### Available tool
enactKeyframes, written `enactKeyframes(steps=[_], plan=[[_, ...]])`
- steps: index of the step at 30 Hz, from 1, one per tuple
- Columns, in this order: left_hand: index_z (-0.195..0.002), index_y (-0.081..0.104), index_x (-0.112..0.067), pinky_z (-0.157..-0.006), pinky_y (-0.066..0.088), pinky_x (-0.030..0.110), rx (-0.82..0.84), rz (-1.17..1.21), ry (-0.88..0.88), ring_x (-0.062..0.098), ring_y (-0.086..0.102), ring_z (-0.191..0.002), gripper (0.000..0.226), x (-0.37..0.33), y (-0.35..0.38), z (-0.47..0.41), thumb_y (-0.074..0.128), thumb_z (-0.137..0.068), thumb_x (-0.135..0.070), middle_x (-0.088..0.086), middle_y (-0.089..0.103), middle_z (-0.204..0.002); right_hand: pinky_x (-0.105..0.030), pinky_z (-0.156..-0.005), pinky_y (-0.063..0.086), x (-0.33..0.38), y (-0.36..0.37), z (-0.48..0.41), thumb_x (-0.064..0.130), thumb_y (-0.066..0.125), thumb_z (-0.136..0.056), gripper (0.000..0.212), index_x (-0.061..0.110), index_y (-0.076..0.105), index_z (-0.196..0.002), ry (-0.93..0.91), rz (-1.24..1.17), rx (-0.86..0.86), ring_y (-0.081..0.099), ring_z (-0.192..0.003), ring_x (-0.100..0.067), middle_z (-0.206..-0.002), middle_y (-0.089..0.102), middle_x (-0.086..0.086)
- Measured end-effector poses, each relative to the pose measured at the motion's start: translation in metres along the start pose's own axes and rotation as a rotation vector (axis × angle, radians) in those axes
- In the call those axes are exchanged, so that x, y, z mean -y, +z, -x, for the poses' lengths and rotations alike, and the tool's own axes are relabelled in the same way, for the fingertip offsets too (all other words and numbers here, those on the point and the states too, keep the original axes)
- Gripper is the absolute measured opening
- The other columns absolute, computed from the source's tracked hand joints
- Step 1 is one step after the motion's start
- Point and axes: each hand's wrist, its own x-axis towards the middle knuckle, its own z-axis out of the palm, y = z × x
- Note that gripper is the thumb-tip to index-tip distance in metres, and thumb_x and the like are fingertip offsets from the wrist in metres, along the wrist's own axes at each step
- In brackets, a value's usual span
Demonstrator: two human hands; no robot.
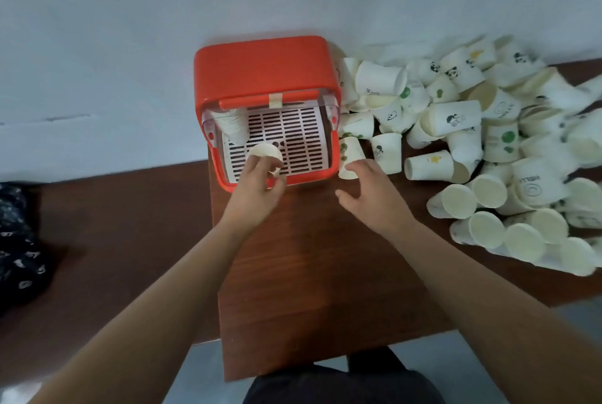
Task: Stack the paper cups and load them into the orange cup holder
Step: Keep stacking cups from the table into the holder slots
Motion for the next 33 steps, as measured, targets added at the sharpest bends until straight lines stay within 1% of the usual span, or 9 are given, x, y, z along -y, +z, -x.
enactKeyframes(steps=[3, 9, 14, 17, 19, 23, 27, 30, 33], plan=[[-0.119, 0.061, -0.018, -0.102, 0.049, 0.038, 0.179, -0.049, 0.098, 0.012, 0.056, -0.110, 0.023, -0.036, 0.032, 0.008, 0.059, -0.098, -0.025, -0.005, 0.052, -0.118, -0.038, -0.109, 0.041, -0.059, -0.028, 0.042, 0.032, 0.070, -0.089, 0.053, 0.011, 0.054, -0.135, 0.093, 0.075, -0.090, 0.048, -0.127, -0.023, -0.136, 0.049, -0.007], [-0.128, 0.058, -0.022, -0.101, 0.048, 0.029, 0.323, -0.159, 0.156, 0.009, 0.054, -0.114, 0.032, -0.115, 0.109, 0.009, 0.062, -0.097, -0.032, -0.006, 0.052, -0.125, -0.046, -0.095, 0.046, -0.171, -0.068, 0.116, 0.018, 0.082, -0.076, 0.049, 0.003, 0.063, -0.118, 0.296, 0.126, -0.329, 0.055, -0.108, -0.036, -0.117, 0.054, -0.017], [-0.137, 0.050, -0.022, -0.105, 0.044, 0.034, 0.431, -0.298, 0.233, 0.016, 0.047, -0.126, 0.055, -0.166, 0.198, 0.011, 0.071, -0.088, -0.033, 0.000, 0.044, -0.136, -0.049, -0.092, 0.047, -0.236, -0.074, 0.141, 0.027, 0.083, -0.071, 0.061, 0.004, 0.059, -0.122, 0.296, 0.163, -0.272, 0.055, -0.105, -0.038, -0.114, 0.055, -0.017], [-0.144, 0.040, -0.017, -0.109, 0.041, 0.041, 0.416, -0.402, 0.230, 0.026, 0.038, -0.133, 0.077, -0.183, 0.242, -0.001, 0.075, -0.078, -0.034, 0.008, 0.039, -0.141, -0.048, -0.092, 0.050, -0.255, -0.071, 0.135, 0.039, 0.083, -0.070, 0.071, 0.005, 0.056, -0.126, 0.206, 0.244, -0.211, 0.057, -0.105, -0.037, -0.116, 0.058, -0.016], [-0.143, 0.039, -0.014, -0.107, 0.041, 0.045, 0.396, -0.465, 0.218, 0.032, 0.039, -0.132, 0.082, -0.188, 0.262, -0.012, 0.073, -0.072, -0.038, 0.009, 0.040, -0.139, -0.046, -0.090, 0.050, -0.262, -0.071, 0.126, 0.047, 0.081, -0.069, 0.076, 0.005, 0.056, -0.127, 0.194, 0.292, -0.185, 0.057, -0.103, -0.035, -0.116, 0.059, -0.013], [-0.147, 0.038, -0.013, -0.106, 0.041, 0.048, 0.401, -0.510, 0.181, 0.033, 0.040, -0.131, 0.080, -0.190, 0.288, -0.020, 0.075, -0.077, -0.027, 0.010, 0.039, -0.144, -0.044, -0.090, 0.047, -0.270, -0.072, 0.108, 0.059, 0.077, -0.068, 0.087, 0.007, 0.054, -0.134, 0.163, 0.360, -0.138, 0.056, -0.102, -0.033, -0.117, 0.062, -0.010], [-0.144, 0.043, -0.010, -0.105, 0.043, 0.050, 0.365, -0.472, 0.183, 0.032, 0.040, -0.134, 0.070, -0.179, 0.299, -0.021, 0.074, -0.083, -0.024, 0.009, 0.044, -0.143, -0.044, -0.091, 0.044, -0.277, -0.065, 0.099, 0.061, 0.074, -0.071, 0.092, 0.009, 0.047, -0.142, 0.119, 0.366, -0.103, 0.054, -0.103, -0.030, -0.112, 0.064, -0.007], [-0.132, 0.052, -0.006, -0.103, 0.045, 0.046, 0.304, -0.398, 0.197, 0.029, 0.042, -0.133, 0.057, -0.172, 0.300, -0.018, 0.076, -0.084, -0.025, 0.007, 0.047, -0.142, -0.043, -0.087, 0.046, -0.279, -0.063, 0.101, 0.056, 0.076, -0.071, 0.082, 0.009, 0.053, -0.135, 0.072, 0.315, -0.117, 0.054, -0.099, -0.029, -0.109, 0.066, -0.006], [-0.128, 0.055, -0.012, -0.098, 0.048, 0.039, 0.267, -0.336, 0.194, 0.023, 0.048, -0.126, 0.054, -0.168, 0.292, -0.013, 0.079, -0.083, -0.031, 0.001, 0.051, -0.136, -0.043, -0.086, 0.045, -0.279, -0.065, 0.105, 0.054, 0.075, -0.071, 0.075, 0.010, 0.057, -0.129, 0.048, 0.272, -0.135, 0.053, -0.098, -0.029, -0.109, 0.067, -0.007]])
